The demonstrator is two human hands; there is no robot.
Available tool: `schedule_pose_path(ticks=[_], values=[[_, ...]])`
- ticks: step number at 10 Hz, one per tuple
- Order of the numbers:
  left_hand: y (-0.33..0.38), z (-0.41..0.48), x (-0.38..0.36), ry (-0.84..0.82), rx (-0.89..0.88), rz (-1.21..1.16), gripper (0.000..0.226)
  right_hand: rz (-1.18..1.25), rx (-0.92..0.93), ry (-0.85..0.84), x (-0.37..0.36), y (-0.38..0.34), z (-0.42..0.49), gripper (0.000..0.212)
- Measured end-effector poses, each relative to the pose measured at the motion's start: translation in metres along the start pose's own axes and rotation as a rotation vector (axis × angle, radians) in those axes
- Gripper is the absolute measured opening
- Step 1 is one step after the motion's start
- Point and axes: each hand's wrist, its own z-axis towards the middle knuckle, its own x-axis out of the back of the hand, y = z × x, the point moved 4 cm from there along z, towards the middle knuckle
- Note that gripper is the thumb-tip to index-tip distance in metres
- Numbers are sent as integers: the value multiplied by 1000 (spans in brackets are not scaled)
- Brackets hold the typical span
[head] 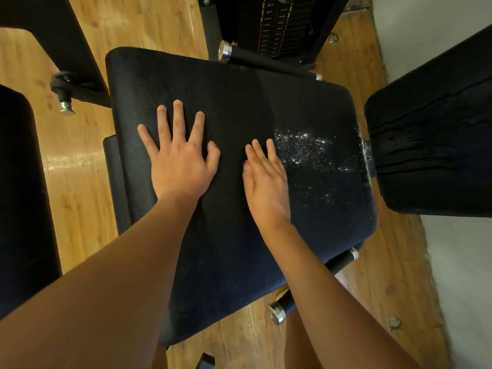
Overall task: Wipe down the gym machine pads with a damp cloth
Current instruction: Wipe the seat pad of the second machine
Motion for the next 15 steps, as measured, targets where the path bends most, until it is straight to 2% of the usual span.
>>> schedule_pose_path(ticks=[2, 6, 9, 14, 15], values=[[0, 1, -1, 9, -3, 5, 62, 10, -50, -9, -2, -3, 30, 43], [1, 1, -1, 4, 2, 5, 63, 86, -44, 3, 0, 8, -42, 40], [1, 0, 0, 7, 1, -3, 63, 24, -46, -34, 2, 1, 20, 43], [1, 0, 1, 10, 6, -7, 63, 17, 5, 26, 1, 19, -88, 44], [1, 1, 2, 5, 8, -1, 63, 37, 16, 32, 3, 17, -79, 43]])
